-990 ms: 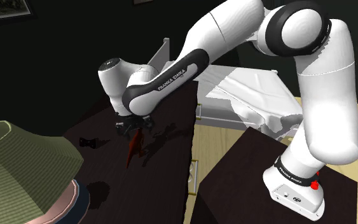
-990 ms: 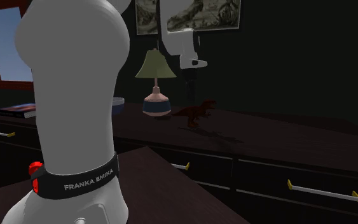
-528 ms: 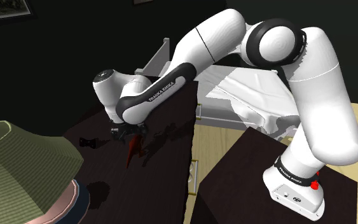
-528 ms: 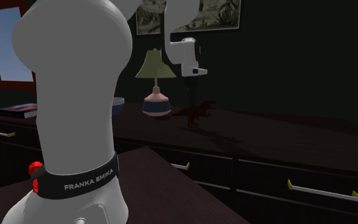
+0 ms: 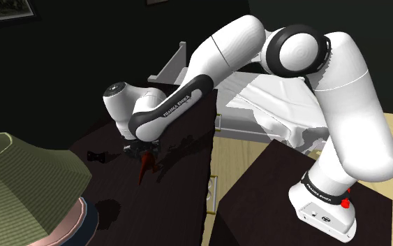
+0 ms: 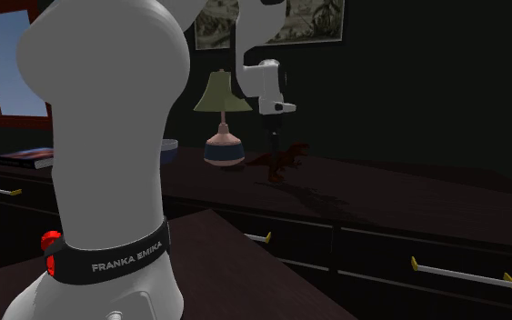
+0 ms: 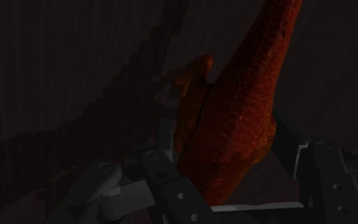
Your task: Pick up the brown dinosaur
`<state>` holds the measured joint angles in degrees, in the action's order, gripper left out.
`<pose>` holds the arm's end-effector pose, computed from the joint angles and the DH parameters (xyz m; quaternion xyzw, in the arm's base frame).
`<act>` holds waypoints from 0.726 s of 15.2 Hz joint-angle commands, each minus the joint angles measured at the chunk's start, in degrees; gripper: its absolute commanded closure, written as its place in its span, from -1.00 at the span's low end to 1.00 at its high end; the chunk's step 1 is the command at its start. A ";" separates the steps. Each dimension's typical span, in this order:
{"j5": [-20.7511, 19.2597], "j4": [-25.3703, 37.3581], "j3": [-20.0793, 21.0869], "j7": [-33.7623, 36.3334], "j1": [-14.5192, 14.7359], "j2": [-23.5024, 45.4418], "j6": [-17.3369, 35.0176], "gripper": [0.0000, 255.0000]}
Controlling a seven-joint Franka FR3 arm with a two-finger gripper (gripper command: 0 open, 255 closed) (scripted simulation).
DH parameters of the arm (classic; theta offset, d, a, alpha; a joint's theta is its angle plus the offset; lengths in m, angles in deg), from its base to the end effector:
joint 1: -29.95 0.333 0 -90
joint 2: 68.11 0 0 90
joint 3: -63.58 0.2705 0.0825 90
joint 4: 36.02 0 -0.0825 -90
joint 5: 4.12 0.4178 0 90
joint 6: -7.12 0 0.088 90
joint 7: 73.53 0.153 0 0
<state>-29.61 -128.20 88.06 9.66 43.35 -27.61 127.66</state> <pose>0.5562 0.3759 0.1288 0.9512 -0.2987 0.0059 0.0778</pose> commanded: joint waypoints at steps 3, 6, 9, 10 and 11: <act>-0.04 -0.01 -0.06 0.02 0.02 0.14 0.03 1.00; -0.01 -0.01 -0.05 -0.07 -0.06 0.07 -0.01 1.00; 0.65 0.10 0.44 -0.53 -0.36 -1.34 -1.44 1.00; 0.87 0.16 0.59 -0.69 -0.45 -1.79 -1.93 1.00; 1.08 0.24 0.75 -0.85 -0.54 -2.24 -2.42 1.00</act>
<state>-28.78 -127.96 88.60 8.91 42.87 -29.28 125.78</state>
